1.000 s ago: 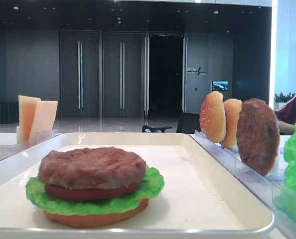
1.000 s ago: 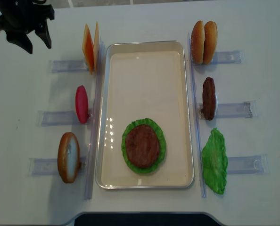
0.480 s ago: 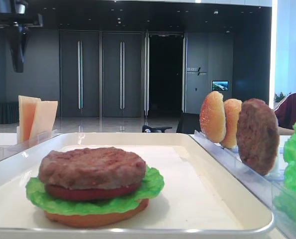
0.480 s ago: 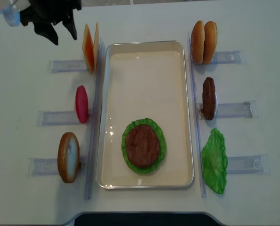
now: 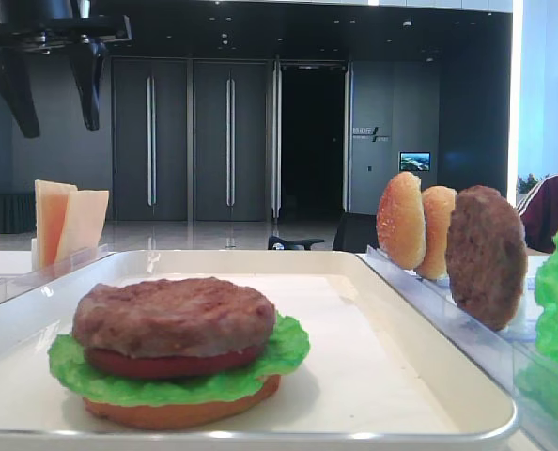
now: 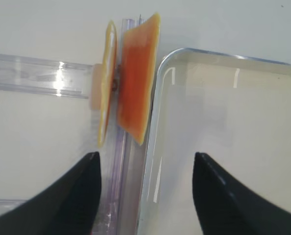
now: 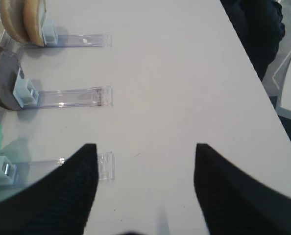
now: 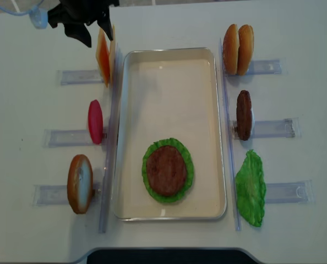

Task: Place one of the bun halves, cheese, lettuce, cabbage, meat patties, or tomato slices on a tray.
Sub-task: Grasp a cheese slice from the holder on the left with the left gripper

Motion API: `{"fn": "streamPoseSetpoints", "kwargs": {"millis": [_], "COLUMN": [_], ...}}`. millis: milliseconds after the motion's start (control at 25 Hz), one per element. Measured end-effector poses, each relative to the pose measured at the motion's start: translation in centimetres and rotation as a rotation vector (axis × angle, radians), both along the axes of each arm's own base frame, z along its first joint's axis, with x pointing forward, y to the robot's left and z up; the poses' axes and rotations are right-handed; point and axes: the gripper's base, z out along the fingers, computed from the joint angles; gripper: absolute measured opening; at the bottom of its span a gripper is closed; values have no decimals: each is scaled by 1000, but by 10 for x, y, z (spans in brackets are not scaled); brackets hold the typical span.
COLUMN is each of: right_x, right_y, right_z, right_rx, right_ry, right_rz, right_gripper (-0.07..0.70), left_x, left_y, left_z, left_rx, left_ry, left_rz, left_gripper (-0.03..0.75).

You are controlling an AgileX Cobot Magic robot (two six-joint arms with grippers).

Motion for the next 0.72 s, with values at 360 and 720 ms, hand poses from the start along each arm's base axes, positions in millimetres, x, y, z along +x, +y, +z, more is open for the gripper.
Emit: {"fn": "streamPoseSetpoints", "kwargs": {"millis": [360, 720], "right_x": [0, 0], "right_y": [0, 0], "right_z": [0, 0], "right_rx": [0, 0], "right_ry": [0, 0], "right_rz": [0, 0], "right_gripper": [440, 440], "left_x": [21, 35], "left_y": [-10, -17], "left_z": [-25, -42], "left_rx": [-9, 1], "left_ry": [16, 22], "left_rz": [-4, -14], "left_gripper": [452, 452]}}
